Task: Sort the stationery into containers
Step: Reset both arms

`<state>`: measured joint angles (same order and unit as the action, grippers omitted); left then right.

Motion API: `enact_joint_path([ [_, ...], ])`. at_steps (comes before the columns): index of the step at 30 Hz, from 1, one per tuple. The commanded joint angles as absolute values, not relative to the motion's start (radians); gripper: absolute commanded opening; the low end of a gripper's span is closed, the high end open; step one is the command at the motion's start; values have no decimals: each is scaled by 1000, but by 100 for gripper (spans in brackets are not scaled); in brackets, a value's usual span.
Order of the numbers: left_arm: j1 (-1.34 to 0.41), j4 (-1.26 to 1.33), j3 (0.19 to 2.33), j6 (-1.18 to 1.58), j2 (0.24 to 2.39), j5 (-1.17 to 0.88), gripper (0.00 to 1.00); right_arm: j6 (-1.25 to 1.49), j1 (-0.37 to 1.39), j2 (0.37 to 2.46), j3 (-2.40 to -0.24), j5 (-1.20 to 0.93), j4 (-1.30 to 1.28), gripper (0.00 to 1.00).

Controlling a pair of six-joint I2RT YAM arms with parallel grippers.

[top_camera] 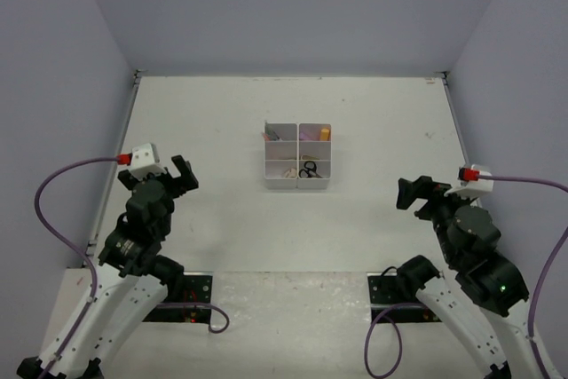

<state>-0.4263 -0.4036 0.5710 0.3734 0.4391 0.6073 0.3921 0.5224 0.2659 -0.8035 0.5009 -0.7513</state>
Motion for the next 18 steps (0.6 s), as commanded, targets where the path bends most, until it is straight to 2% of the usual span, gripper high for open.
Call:
enact_joint_path([
  [1,-419,-338,549,349,409,599,100,399,520,293,-778,531,-693,99],
  [18,-419,-324,540,340,417,548,100,421,520,370,-783,527,-664,99],
])
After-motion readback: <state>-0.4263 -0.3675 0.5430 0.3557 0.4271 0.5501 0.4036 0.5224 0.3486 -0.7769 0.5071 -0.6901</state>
